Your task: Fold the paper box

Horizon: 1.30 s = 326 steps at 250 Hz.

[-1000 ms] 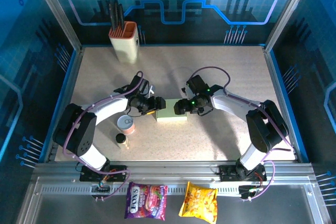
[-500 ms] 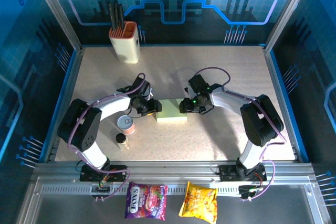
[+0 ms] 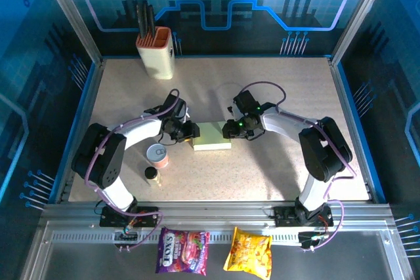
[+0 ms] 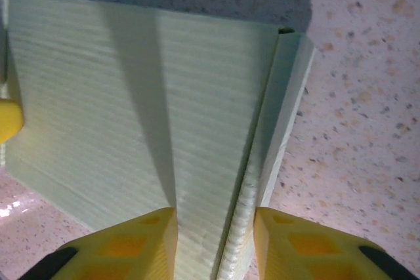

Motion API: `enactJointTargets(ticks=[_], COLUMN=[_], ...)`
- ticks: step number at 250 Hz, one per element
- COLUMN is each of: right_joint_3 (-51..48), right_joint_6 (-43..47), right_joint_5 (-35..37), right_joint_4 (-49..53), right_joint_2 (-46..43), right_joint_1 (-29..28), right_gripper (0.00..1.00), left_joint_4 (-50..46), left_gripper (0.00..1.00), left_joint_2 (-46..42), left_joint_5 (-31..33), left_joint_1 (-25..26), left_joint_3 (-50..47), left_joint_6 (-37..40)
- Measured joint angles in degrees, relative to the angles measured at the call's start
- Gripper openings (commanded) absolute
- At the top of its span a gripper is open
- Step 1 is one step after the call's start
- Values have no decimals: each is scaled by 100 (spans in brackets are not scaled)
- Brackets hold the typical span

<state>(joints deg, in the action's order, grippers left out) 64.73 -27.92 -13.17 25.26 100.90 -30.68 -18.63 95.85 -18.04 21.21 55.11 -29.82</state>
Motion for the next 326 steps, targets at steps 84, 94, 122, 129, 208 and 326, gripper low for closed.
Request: enactJointTargets(ticks=[84, 94, 122, 129, 208, 326], right_joint_3=[1526, 1764, 2496, 2677, 4172, 6924], right_joint_6=[-197, -238, -402, -446, -981, -1670], right_joint_5=[-11, -15, -11, -17, -35, -52], right_joint_4=[-94, -120, -297, -352, -1200, -1888], right_joint_2=[964, 1147, 1722, 1871, 3320, 5410], right_joint_1=[-319, -369, -535, -573, -955, -1003], right_gripper=[43, 43, 43, 44, 46, 50], left_joint_4=[-35, -26, -26, -24, 144, 245], left_gripper=[36, 36, 37, 37, 38, 43], left_joint_2=[0, 0, 17, 44, 916, 2173], left_joint_5=[20, 9, -2, -2, 4, -153], left_joint_1=[-1049, -1224, -1738, -1882, -3021, -3775], left_joint_3=[219, 225, 291, 334, 1132, 2717], left_joint_6=[302, 319, 348, 367, 621, 638])
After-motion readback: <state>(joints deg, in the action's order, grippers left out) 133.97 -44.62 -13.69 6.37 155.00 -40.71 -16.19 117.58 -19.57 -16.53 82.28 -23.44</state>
